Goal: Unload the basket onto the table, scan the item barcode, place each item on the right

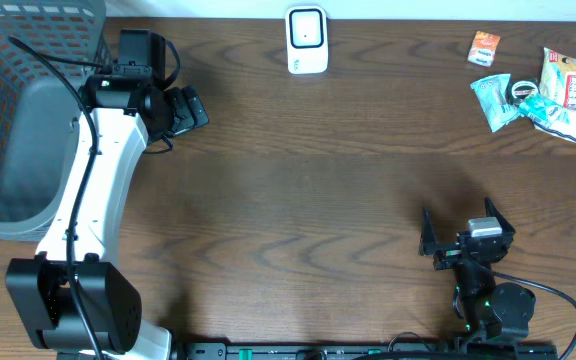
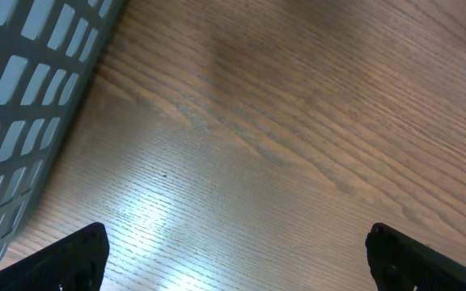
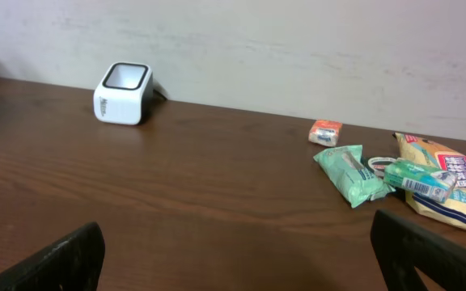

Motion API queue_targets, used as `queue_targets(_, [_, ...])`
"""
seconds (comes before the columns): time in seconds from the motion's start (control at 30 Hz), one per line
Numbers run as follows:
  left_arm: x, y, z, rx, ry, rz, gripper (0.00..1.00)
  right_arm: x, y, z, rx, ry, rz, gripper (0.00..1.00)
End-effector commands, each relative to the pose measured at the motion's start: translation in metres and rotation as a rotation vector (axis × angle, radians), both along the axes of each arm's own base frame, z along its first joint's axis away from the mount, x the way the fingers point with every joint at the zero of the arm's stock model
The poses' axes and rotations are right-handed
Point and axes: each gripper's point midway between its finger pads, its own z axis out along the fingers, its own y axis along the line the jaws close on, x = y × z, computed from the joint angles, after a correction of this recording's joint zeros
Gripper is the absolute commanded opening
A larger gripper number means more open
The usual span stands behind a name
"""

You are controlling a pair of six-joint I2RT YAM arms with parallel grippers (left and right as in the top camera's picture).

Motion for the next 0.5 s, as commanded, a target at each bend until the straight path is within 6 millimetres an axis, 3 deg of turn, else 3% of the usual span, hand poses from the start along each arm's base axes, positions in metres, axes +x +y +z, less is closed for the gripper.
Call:
queue_targets(0.0, [0.001,0.004,0.0,0.015,0.003,0.002,1.0,0.0,-0.004,-0.001,0.0,0.0,-0.019,0.99])
queue_targets(0.47, [0.001,0.004,0.0,0.015,0.003,0.002,1.0,0.0,-0.014,-0.001,-0.001,0.0,-0.064,0.99])
